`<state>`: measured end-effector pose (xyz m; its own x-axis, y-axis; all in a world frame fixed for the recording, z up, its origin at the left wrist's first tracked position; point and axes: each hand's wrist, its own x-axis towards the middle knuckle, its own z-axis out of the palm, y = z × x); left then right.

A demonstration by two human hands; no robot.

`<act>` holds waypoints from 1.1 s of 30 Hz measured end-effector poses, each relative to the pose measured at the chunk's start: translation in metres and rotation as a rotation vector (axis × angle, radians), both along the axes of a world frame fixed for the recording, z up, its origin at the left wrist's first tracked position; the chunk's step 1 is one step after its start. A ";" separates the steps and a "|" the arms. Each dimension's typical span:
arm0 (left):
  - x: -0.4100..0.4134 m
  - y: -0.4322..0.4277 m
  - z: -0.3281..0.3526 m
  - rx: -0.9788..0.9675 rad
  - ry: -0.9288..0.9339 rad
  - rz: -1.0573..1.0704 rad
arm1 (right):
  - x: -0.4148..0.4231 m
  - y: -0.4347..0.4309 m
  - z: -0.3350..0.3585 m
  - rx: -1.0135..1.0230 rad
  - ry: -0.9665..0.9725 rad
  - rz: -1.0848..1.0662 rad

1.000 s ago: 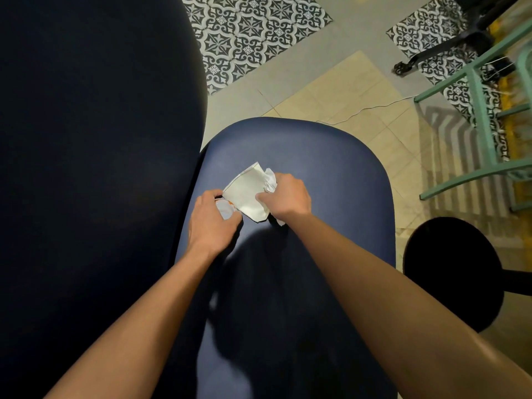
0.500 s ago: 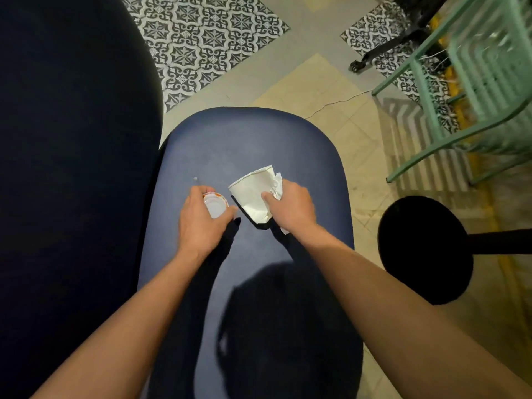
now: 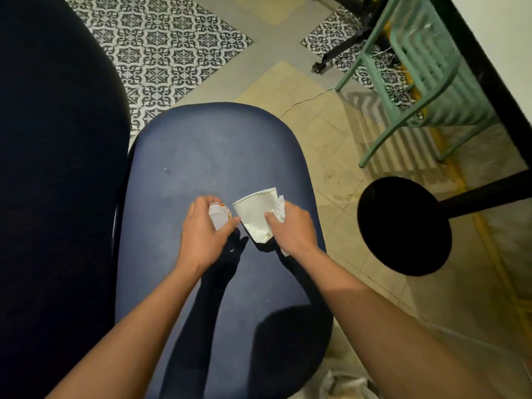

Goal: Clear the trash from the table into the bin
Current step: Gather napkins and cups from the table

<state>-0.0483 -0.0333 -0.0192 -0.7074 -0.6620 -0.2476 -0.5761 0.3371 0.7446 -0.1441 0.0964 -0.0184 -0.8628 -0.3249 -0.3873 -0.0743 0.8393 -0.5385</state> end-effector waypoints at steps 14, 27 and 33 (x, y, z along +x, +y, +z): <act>0.061 0.099 0.006 0.061 0.089 -0.218 | 0.068 0.112 0.007 -0.044 0.095 -0.134; 0.130 0.259 -0.021 0.186 0.041 -0.489 | 0.149 0.290 -0.019 0.064 0.088 -0.375; 0.149 0.341 -0.067 0.239 -0.099 -0.555 | 0.186 0.375 -0.053 0.111 -0.019 -0.313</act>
